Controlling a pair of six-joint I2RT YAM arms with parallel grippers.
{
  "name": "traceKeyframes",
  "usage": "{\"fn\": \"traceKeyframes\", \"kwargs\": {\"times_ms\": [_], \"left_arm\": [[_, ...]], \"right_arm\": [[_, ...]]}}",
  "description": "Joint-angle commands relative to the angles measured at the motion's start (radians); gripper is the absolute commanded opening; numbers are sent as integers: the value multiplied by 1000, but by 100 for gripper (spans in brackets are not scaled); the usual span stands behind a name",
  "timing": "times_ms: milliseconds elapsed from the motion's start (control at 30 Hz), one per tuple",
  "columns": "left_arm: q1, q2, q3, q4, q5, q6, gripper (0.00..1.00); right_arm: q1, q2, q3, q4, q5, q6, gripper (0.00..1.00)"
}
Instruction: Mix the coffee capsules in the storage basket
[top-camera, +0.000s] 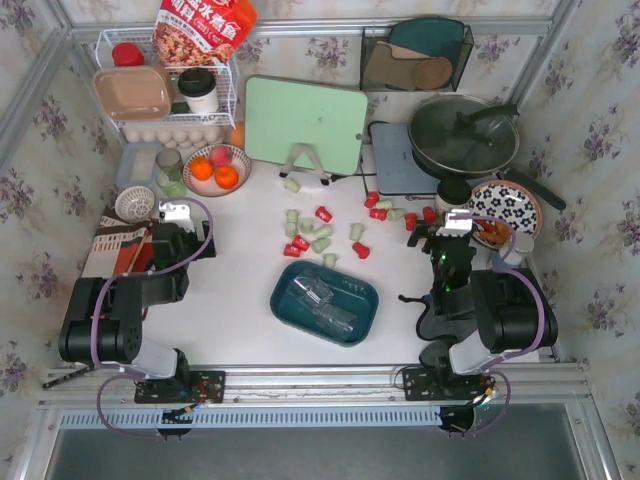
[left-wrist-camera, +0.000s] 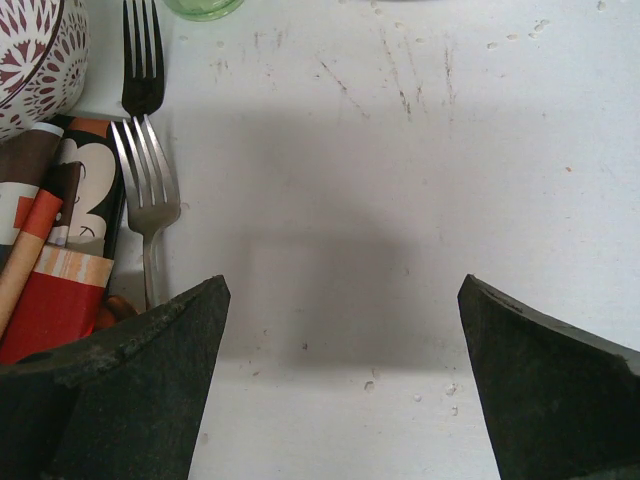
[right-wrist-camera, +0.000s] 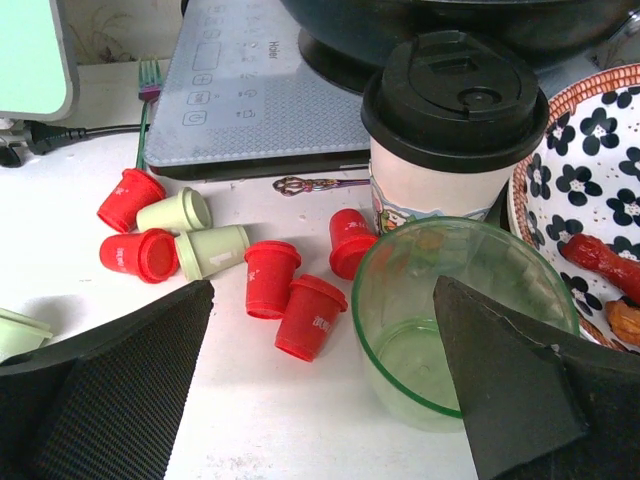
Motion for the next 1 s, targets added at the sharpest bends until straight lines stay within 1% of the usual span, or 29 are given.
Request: {"fn": "traceKeyframes", "kwargs": {"times_ms": [0,500,667,800,967], "left_arm": [[0,-1,5,24,-1,-2,100],[0,0,5,24,-1,-2,100],[0,0,5,24,-1,-1,100],[1,0,5,24,-1,-2,100],[1,0,5,24,-1,-1,100]], "right_arm": [[-1,-1,0,2,-30,-5,100],[-1,-2,-2,4,-32,-6,100],[-1,-2,0,0,-66,-17,100],[-1,-2,-4,9,-13,3,100],[-1,-2,-3,6,-13,3,100]]}}
